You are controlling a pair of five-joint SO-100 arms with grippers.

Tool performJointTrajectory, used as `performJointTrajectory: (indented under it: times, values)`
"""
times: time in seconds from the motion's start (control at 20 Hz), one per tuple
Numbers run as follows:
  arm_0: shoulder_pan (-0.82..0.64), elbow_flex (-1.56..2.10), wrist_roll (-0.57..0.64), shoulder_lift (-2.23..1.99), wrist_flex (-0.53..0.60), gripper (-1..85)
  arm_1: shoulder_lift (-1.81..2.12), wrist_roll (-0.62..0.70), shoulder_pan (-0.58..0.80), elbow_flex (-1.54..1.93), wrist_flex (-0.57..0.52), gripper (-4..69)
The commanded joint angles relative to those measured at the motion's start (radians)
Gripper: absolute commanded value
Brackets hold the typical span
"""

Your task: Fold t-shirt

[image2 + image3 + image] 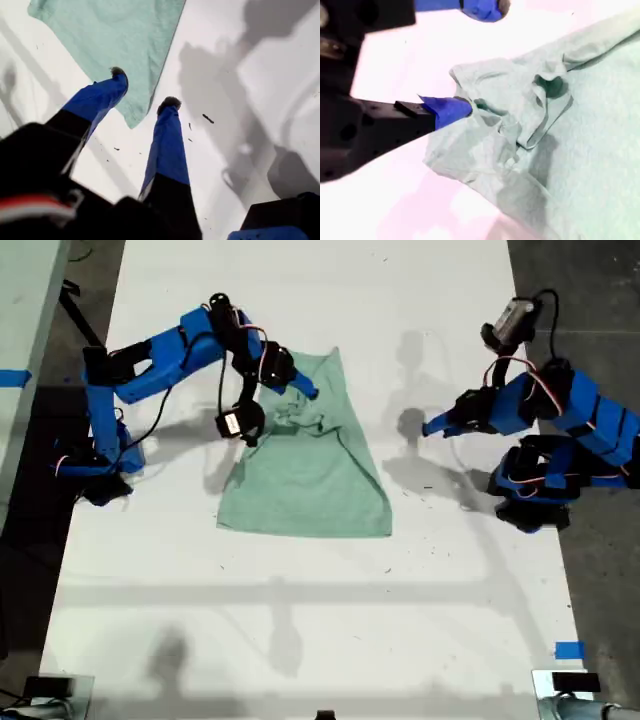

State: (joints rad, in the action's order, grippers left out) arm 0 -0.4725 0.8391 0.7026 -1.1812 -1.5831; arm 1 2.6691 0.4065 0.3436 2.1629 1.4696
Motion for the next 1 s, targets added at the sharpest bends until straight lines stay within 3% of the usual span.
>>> performJointTrajectory:
  times: [0.0, 0.25, 0.4, 0.55, 0.95]
  values:
    - [0.071, 0.043, 0.008, -0.216, -0.084, 31.3, 0.044, 0.044, -0.057, -0.005, -0.035, 17.8]
    - [0.164, 0.344, -0.064, -0.532, -0.117, 29.4, 0.127, 0.109, -0.196, 0.015, -0.031, 23.3]
    - [0.192, 0.566, -0.133, -0.686, -0.095, 20.9, 0.064, 0.153, -0.221, 0.048, -0.084, 25.8]
    - [0.218, 0.687, -0.207, -0.738, -0.075, 7.5, -0.091, 0.224, -0.227, 0.101, -0.215, 28.5]
    - [0.235, 0.735, -0.235, -0.738, -0.035, 5.8, -0.371, 0.298, -0.252, 0.233, -0.538, 27.4]
